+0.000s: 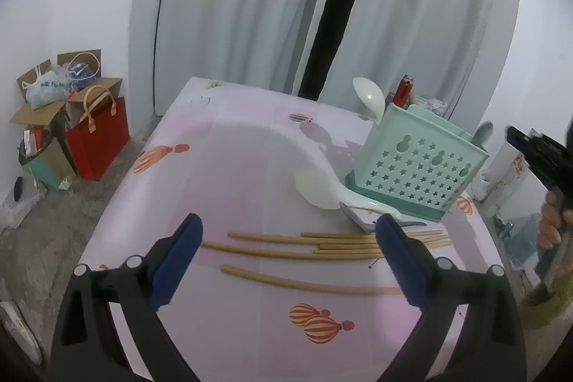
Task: Organize utensils
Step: 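Insert the grey spoon into the green holder and open the right tool, then grasp the metal spoon beside the rice paddle with the left tool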
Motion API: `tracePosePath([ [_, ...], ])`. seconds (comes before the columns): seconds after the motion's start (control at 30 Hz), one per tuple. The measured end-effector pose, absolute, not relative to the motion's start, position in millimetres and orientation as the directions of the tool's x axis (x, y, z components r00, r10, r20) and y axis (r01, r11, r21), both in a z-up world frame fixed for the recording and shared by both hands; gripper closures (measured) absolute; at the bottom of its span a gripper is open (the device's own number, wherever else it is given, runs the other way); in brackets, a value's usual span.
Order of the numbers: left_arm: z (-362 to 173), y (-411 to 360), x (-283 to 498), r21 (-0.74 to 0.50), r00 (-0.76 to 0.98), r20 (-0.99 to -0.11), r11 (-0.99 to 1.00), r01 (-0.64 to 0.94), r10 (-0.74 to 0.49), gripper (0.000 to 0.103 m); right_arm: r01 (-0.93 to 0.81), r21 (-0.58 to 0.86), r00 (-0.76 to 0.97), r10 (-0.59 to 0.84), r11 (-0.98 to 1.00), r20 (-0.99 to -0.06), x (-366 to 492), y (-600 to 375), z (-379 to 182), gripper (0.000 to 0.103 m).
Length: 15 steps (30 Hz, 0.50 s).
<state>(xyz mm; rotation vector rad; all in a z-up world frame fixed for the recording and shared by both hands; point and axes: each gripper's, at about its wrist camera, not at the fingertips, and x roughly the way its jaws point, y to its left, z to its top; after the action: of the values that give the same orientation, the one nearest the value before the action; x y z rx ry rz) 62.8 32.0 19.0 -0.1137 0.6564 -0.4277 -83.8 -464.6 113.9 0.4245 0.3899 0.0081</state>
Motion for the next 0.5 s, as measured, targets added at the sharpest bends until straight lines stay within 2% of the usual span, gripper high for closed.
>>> tracePosePath([
  [0.23,16,24,62,-0.235,0.694,-0.574,0.899,0.369,-0.435,0.008,0.124,0.367,0.935,0.016,0.922,-0.355,-131,-460,115,0.076],
  [0.37,12,20,64,-0.238,0.678,-0.588,0.895,0.377,-0.442,0.008,0.099,0.34,0.9,0.061,0.935,-0.431,-126,-431,90,0.07],
  [0.5,10,15,69,-0.257,0.655,-0.602,0.887,0.383,-0.457,0.008,0.056,0.347,0.839,0.144,0.936,-0.525,-114,-397,56,0.069],
])
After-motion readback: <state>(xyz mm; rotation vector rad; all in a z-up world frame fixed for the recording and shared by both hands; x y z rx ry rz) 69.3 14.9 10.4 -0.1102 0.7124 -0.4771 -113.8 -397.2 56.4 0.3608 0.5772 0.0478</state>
